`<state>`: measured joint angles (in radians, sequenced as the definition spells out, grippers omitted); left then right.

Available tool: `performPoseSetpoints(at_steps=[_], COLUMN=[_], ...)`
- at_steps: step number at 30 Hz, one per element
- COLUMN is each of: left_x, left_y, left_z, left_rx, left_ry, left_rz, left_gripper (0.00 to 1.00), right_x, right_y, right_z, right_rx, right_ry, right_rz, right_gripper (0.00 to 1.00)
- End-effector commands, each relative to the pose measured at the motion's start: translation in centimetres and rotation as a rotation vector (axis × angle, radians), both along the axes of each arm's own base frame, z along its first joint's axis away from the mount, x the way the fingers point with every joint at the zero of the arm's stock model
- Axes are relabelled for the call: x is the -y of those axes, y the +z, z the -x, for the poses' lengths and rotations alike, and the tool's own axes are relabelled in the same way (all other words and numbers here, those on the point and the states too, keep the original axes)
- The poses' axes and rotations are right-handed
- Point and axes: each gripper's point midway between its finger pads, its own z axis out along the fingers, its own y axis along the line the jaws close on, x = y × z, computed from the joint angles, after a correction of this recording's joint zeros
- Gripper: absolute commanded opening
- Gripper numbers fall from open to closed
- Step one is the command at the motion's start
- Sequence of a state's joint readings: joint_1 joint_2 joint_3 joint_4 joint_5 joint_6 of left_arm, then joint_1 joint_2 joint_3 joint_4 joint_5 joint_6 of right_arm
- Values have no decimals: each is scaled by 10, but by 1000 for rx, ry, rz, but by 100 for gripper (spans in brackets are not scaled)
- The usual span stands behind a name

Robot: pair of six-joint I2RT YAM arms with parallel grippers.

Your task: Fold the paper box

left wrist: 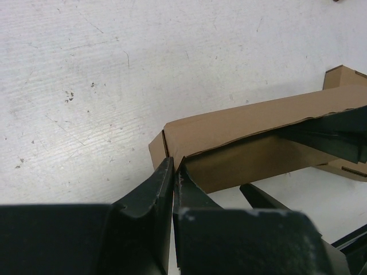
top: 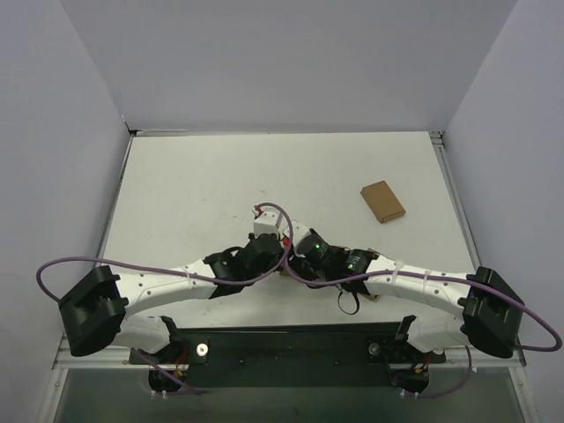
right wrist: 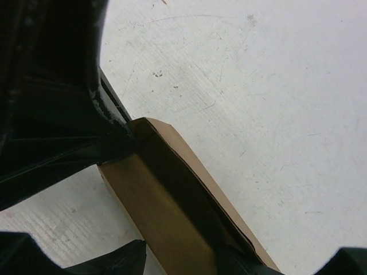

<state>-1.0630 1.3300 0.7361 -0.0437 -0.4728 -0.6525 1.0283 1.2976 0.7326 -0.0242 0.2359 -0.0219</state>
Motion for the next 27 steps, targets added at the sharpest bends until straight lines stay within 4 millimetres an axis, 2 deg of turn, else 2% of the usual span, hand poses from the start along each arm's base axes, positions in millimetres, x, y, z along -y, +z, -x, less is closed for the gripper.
performPoseSetpoints(at_steps=[1, 3, 7, 8, 10, 11, 12, 17, 18, 21, 27], left_x=[-13, -14, -15, -13, -15, -14, -14, -13, -11, -10, -11], left_y=[-48, -47, -40, -37, -36, -34, -33, -30, -28, -27, -28], left_z=[31, 31, 28, 26, 26, 24, 24, 23, 23, 22, 22], left_rx=[-107, -105, -94, -89, -90, -85, -85, -80, -77, -76, -85], left_ry=[-79, -75, -64, -62, -57, -54, -55, -57, -61, -63, -67], left_rz=[-165, -178, -184, -181, -191, -188, -191, -194, -190, -194, -207], left_gripper=[0, 0, 0, 0, 0, 0, 0, 0, 0, 0, 0], right_x=[-2, -2, 10, 14, 25, 31, 39, 77, 90, 106, 120], right_y=[10, 20, 36, 47, 51, 61, 60, 80, 78, 72, 59], right_z=[0, 2, 11, 13, 20, 22, 28, 33, 33, 32, 28], right_rx=[-8, -10, -27, -17, -31, -17, -37, -4, 3, -6, -35], right_ry=[-44, -58, -97, -120, -139, -157, -179, -314, -353, -407, -465], right_rz=[-66, -88, -120, -158, -155, -184, -176, -187, -146, -79, 59], right_gripper=[52, 56, 65, 66, 67, 68, 68, 69, 69, 67, 59])
